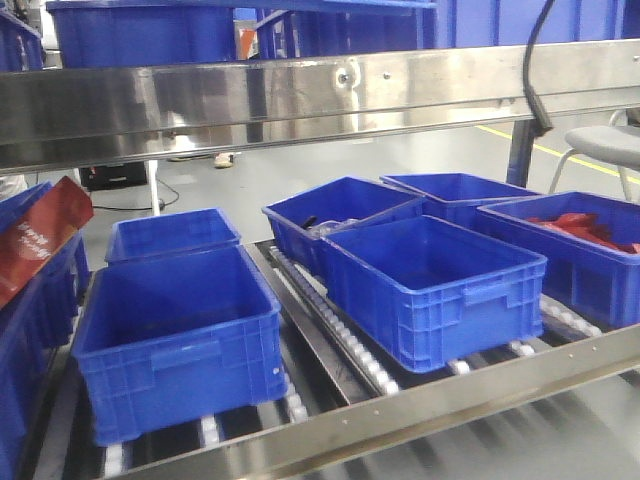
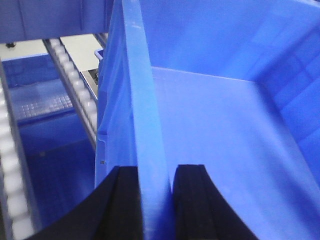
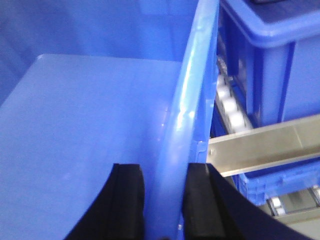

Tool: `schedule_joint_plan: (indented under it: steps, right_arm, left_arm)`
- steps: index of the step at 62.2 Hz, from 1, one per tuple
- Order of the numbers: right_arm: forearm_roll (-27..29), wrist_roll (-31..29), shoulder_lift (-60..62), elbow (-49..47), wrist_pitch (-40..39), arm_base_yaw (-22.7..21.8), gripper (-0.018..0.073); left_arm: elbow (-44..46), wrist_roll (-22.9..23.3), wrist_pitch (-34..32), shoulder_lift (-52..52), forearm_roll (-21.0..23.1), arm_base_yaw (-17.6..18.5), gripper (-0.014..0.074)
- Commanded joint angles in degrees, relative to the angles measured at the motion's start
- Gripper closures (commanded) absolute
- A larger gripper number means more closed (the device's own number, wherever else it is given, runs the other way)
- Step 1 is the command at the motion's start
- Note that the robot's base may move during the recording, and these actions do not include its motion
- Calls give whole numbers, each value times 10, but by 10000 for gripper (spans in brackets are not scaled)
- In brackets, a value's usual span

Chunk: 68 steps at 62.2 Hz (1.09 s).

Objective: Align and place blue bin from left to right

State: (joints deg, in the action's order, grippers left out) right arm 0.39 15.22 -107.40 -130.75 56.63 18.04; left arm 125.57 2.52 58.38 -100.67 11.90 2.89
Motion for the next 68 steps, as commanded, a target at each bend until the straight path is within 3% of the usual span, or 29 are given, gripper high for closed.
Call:
schedule_joint_plan:
  steps: [1, 68]
  right_arm:
    - [29, -24, 18, -6, -121, 8, 712]
    - [29, -24, 18, -6, -121, 8, 712]
  left_arm:
    - [13, -10, -55, 14, 45, 8, 707]
    - [13, -10, -55, 14, 45, 8, 707]
